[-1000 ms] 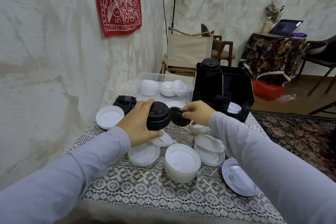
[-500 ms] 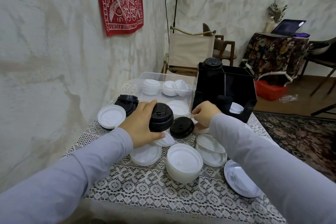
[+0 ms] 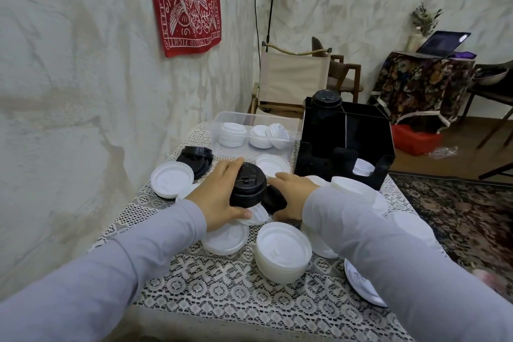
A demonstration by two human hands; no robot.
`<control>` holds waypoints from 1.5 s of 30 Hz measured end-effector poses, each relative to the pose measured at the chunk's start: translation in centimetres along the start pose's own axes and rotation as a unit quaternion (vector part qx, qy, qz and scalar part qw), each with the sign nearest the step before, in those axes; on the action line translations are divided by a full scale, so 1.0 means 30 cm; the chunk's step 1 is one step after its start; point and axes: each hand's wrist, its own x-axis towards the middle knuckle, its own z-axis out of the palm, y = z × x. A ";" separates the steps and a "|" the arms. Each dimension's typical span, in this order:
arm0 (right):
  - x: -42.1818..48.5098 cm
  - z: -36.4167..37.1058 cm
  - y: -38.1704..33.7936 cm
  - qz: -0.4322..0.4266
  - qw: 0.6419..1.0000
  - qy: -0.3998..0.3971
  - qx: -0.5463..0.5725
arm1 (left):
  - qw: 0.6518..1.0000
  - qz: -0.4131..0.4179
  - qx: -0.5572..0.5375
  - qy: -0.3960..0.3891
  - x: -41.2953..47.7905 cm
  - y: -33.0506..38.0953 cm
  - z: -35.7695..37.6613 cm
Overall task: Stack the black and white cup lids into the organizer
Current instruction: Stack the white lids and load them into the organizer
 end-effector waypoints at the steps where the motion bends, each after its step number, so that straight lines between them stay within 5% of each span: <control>1: 0.003 0.005 -0.002 0.003 1.000 0.004 -0.006 | 1.000 0.002 0.001 0.000 0.000 0.001 0.002; 10: -0.013 -0.009 -0.004 0.014 0.999 0.031 0.025 | 1.000 0.015 0.007 0.000 0.000 0.010 0.010; 19: -0.140 -0.229 0.043 0.008 0.980 0.156 0.121 | 0.999 0.035 0.029 -0.003 0.034 0.033 0.029; 31: -0.196 -0.187 -0.065 -0.096 0.969 0.135 0.181 | 0.996 0.057 -0.068 0.010 0.053 0.088 0.062; 45: -0.192 -0.151 -0.066 -0.070 0.963 0.153 0.209 | 0.995 0.096 -0.025 0.022 0.060 0.101 0.076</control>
